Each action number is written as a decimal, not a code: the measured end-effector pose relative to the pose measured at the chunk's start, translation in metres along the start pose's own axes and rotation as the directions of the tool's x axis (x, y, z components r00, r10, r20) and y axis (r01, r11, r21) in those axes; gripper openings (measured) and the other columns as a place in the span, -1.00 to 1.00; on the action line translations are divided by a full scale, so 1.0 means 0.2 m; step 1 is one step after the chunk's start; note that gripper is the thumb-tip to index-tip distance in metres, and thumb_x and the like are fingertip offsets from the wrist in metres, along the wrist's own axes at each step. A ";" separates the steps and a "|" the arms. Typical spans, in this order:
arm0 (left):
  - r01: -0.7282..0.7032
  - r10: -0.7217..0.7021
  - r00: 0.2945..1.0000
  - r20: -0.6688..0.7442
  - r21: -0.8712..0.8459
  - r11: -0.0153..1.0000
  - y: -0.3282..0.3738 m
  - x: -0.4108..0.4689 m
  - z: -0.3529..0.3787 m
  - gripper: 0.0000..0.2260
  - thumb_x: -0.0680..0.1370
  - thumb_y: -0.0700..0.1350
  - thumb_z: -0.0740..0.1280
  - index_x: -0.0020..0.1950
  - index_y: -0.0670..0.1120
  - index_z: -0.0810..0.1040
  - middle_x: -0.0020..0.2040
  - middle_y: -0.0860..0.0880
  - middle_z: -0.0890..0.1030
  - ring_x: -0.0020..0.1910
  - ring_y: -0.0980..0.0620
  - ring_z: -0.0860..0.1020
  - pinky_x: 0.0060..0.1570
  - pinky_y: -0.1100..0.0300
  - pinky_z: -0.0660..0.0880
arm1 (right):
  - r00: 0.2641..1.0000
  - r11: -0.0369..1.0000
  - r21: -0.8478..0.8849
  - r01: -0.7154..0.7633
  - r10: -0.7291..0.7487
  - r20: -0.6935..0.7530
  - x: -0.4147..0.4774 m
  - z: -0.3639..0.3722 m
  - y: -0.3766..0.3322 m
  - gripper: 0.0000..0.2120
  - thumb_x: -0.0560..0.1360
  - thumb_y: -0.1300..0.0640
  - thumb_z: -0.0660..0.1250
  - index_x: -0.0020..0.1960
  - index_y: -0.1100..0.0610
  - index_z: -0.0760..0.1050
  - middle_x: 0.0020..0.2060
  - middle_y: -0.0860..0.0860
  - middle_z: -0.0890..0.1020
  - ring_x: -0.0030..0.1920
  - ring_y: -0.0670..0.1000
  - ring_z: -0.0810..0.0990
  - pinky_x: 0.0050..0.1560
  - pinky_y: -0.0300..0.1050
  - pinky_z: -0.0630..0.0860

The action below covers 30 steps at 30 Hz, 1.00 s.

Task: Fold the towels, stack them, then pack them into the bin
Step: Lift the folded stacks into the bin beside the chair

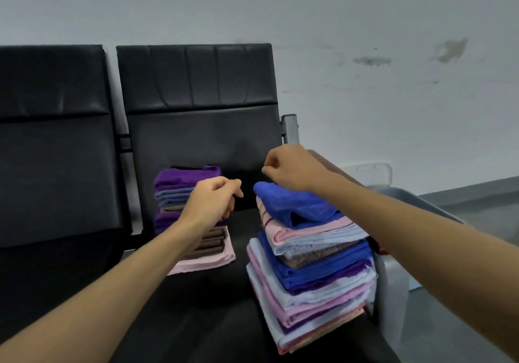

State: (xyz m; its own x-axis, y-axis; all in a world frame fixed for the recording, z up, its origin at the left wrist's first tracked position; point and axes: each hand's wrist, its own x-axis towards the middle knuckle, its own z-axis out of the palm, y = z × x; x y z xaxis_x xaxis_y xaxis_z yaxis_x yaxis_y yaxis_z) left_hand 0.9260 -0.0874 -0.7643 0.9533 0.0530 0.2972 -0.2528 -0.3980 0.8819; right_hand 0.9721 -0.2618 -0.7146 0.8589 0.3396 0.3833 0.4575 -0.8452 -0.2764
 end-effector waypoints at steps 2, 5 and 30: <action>-0.010 0.007 0.997 -0.072 -0.036 0.999 -0.12 0.17 0.06 -0.67 0.59 -0.06 0.27 -0.36 -0.12 0.52 -0.54 0.02 0.41 -0.50 0.04 0.34 -0.41 0.16 0.27 | 1.000 0.999 0.031 0.019 -0.019 0.008 0.17 0.06 0.05 -0.82 0.52 0.07 0.29 -0.04 0.11 0.63 -0.12 0.03 0.67 -0.10 0.00 0.57 -0.11 -0.19 0.41; 0.014 -0.024 0.993 -0.112 -0.088 0.996 -0.22 0.43 0.15 -0.63 0.52 0.05 0.28 -0.46 -0.04 0.49 -0.59 0.06 0.38 -0.50 0.02 0.33 -0.40 0.12 0.25 | 1.000 0.997 0.077 0.014 -0.014 -0.001 0.36 0.10 0.13 -0.84 0.51 0.06 0.31 -0.07 0.09 0.63 -0.16 -0.02 0.67 -0.16 -0.05 0.56 -0.08 -0.21 0.45; 0.939 -0.942 0.336 0.028 -0.088 0.332 0.21 0.24 0.47 -0.49 0.44 0.22 0.39 0.21 -0.07 0.39 0.15 0.07 0.52 0.09 0.05 0.52 0.09 0.08 0.47 | 0.752 0.887 -0.085 -0.455 0.433 0.496 -0.20 -0.08 0.41 -0.68 0.61 -0.03 0.15 0.17 0.17 0.48 0.08 0.14 0.57 -0.03 0.18 0.57 -0.03 0.02 0.48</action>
State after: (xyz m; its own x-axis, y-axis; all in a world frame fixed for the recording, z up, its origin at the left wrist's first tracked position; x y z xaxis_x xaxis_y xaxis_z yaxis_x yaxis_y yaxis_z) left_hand 0.9761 -0.1870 -0.7473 0.5625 0.3669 -0.7409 0.7969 -0.0019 0.6041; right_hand 0.9719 -0.3509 -0.7382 0.9587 0.0940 -0.2686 -0.0045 -0.9388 -0.3446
